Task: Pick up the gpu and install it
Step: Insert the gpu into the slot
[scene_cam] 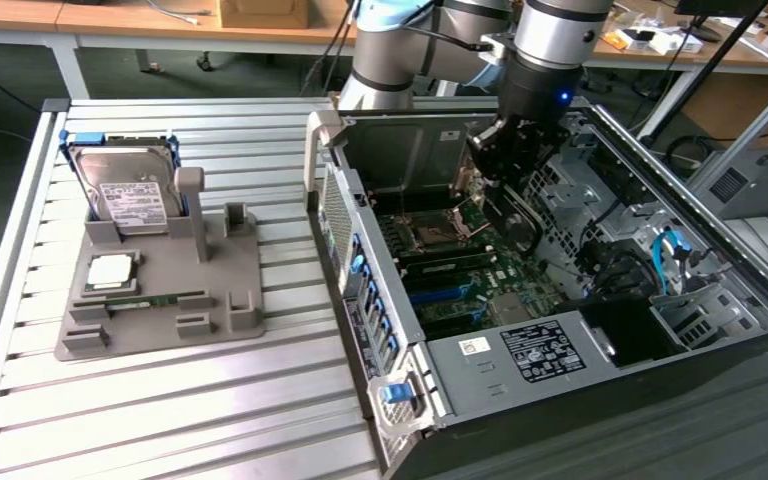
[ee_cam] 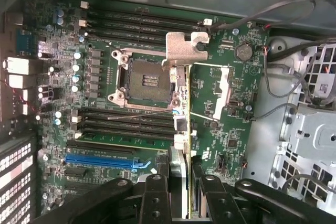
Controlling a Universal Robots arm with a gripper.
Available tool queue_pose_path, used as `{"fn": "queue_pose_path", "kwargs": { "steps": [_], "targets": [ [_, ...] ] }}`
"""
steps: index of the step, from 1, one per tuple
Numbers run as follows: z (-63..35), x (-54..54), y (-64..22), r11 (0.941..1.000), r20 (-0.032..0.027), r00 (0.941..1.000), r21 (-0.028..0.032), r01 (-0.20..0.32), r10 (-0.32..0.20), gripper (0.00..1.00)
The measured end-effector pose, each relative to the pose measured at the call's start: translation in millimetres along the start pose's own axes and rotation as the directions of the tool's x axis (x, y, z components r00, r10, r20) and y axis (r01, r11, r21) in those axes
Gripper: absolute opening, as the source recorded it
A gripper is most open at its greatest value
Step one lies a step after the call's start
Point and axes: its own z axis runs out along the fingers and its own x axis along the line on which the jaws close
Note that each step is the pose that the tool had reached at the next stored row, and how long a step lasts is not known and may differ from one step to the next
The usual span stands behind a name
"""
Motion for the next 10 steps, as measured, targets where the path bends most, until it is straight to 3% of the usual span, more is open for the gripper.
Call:
{"fn": "queue_pose_path", "kwargs": {
  "steps": [10],
  "targets": [
    [0.0,0.0,0.0,0.9979,0.0072,0.9979,-0.0021,0.065,-0.065,0.27]
  ]
}}
